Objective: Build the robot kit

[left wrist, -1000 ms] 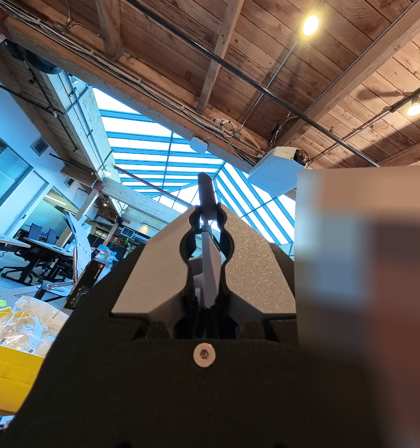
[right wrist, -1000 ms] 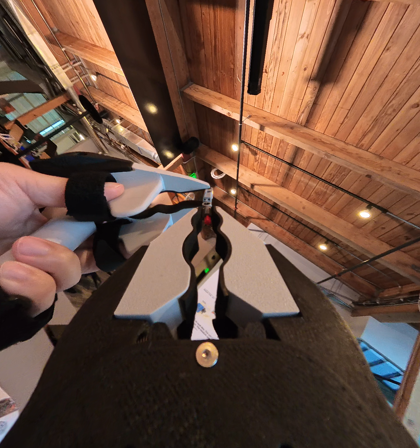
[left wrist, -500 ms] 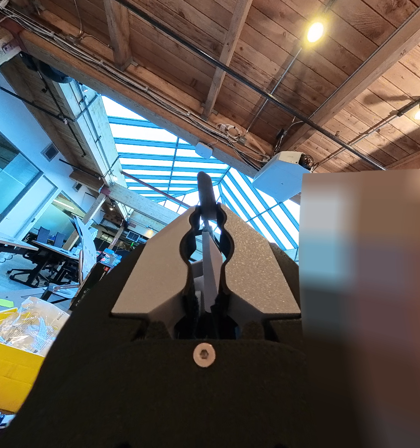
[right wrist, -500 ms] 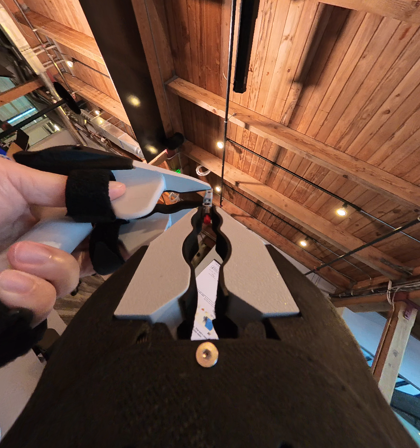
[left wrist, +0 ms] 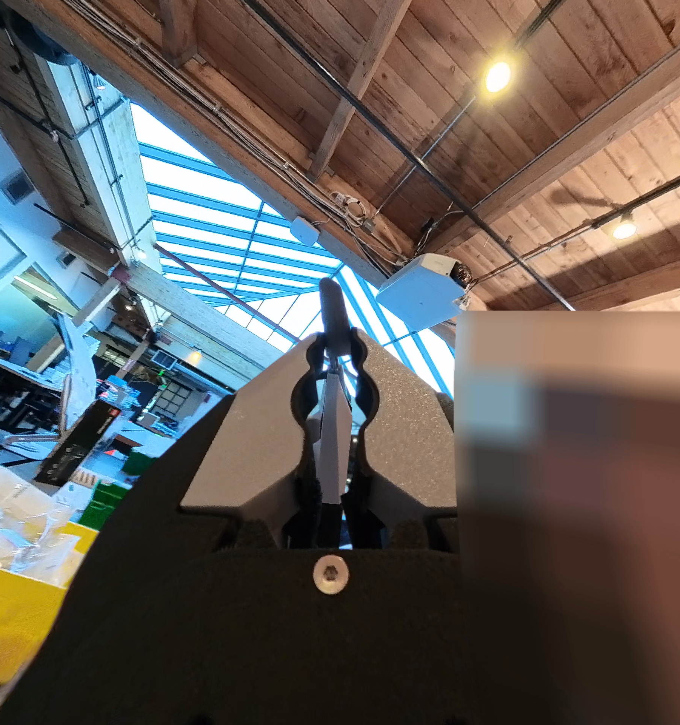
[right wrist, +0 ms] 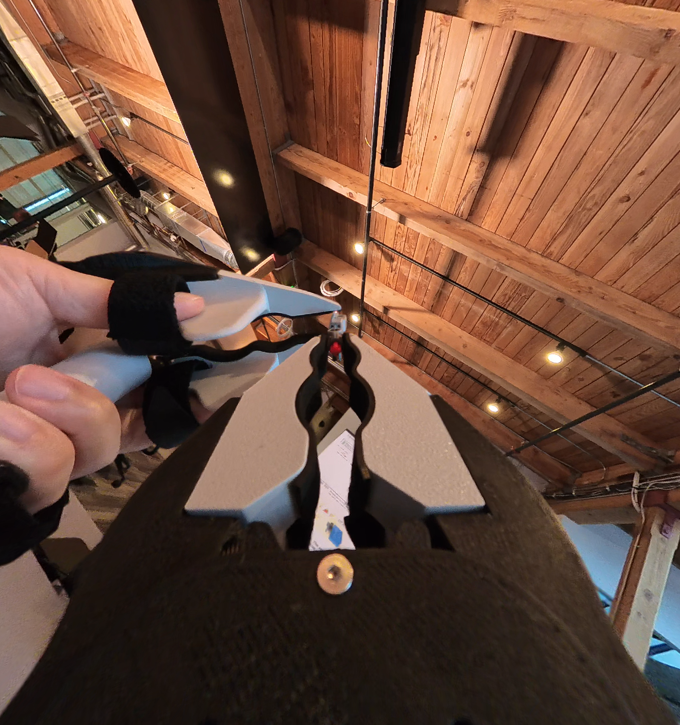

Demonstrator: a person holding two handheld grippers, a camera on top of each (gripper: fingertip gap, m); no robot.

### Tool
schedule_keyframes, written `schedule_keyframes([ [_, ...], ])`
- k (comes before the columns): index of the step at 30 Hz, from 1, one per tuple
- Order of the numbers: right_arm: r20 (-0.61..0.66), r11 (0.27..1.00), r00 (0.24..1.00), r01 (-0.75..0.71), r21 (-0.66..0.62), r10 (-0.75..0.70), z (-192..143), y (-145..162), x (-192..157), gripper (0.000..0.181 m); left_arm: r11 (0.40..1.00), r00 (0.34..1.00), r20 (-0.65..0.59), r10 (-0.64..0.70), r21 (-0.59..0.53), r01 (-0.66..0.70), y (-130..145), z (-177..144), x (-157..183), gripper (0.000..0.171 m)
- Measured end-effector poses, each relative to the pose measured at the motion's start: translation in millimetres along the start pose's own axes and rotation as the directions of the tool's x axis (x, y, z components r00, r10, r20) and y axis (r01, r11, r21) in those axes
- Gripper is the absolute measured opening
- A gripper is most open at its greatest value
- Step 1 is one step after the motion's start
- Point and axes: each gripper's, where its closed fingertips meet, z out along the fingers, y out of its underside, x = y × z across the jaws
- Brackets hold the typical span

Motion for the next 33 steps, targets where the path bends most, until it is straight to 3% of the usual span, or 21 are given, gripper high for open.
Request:
schedule_keyframes([
  [1,-0.002,1.000,1.000,0.011,-0.001,-0.011,0.0,-0.1,-0.1,0.005,1.000,1.000,-0.006,-0.020,0.008,0.020,0.0,-0.2,-0.2,0.012],
  [14,-0.056,0.997,0.996,0.073,-0.038,-0.075,0.8,3.9,-1.8,0.005,0.996,0.996,0.046,0.075,0.039,-0.076,-0.7,-2.4,-3.0,0.012],
  [18,-0.084,0.994,0.991,0.099,-0.037,-0.102,0.2,3.3,-3.1,0.005,0.998,0.998,0.035,0.043,0.048,-0.045,-0.4,-2.6,-3.1,0.011],
  [27,0.028,1.000,1.000,0.002,0.030,-0.003,-1.6,1.4,1.0,0.005,0.998,0.999,-0.004,-0.051,-0.030,0.051,3.1,0.6,-1.6,0.012],
  [33,-0.024,0.997,0.997,0.069,-0.028,-0.069,1.2,7.0,-3.2,0.005,0.999,0.998,0.050,0.040,0.013,-0.041,-0.7,-2.4,-5.8,0.012],
])
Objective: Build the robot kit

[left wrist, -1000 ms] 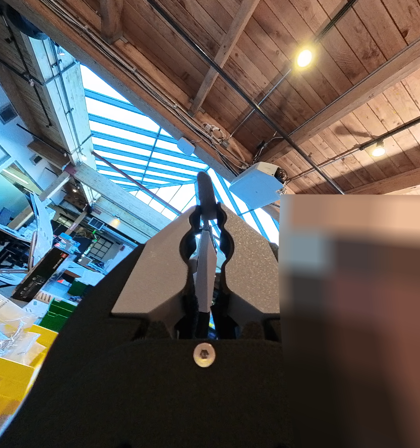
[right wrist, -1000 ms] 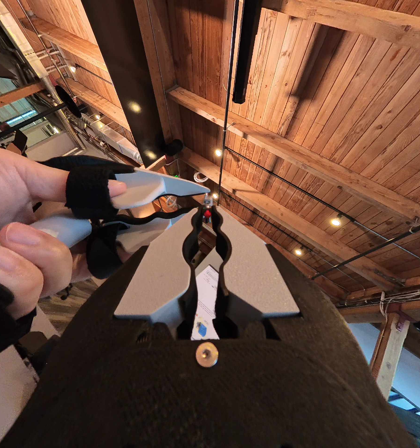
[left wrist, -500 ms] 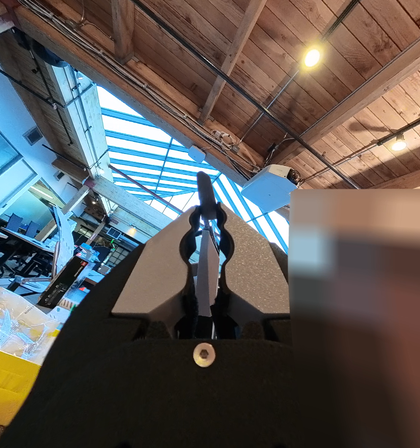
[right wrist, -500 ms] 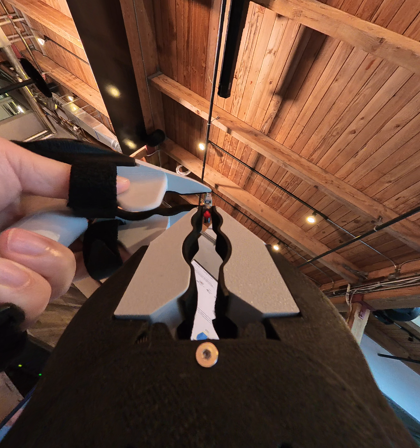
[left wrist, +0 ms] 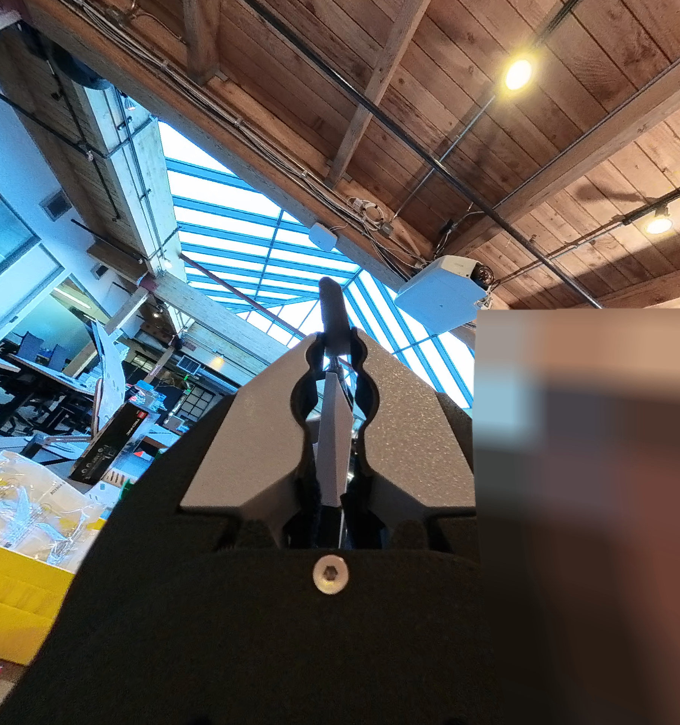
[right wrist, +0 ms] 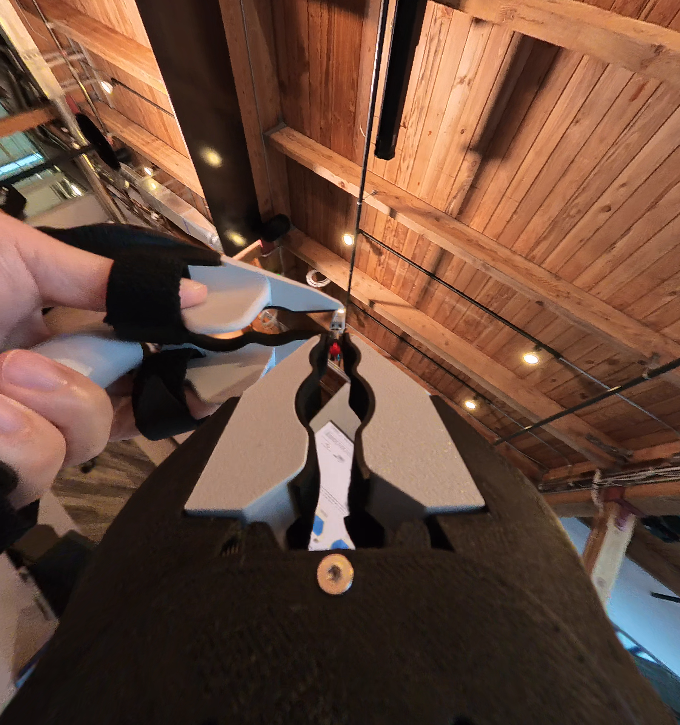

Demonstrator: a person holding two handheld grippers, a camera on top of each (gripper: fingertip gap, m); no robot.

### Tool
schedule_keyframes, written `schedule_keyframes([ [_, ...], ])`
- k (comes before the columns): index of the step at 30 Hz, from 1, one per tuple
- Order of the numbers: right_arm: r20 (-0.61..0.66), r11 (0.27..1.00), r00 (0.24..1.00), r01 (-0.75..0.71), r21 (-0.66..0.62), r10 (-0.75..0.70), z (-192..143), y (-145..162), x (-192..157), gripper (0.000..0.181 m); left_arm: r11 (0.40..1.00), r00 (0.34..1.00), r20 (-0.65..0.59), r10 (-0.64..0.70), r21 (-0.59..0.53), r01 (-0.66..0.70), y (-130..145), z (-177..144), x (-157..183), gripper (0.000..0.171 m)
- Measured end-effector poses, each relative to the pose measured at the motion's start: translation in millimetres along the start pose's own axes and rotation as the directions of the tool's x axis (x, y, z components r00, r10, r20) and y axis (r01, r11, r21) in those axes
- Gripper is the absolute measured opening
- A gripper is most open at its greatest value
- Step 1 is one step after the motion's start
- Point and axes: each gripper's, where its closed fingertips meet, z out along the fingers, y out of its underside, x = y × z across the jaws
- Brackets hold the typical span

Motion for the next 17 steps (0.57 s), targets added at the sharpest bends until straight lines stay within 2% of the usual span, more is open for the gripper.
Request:
schedule_keyframes([
  [12,0.003,0.999,0.999,-0.034,0.003,0.034,1.0,1.7,0.2,0.005,0.995,0.995,-0.043,-0.094,-0.040,0.093,-1.7,1.5,-4.0,0.012],
  [17,0.002,0.999,0.999,-0.032,0.025,0.032,-0.8,-3.0,3.3,0.005,0.997,0.997,-0.051,-0.058,-0.050,0.055,1.1,3.8,-0.4,0.013],
])
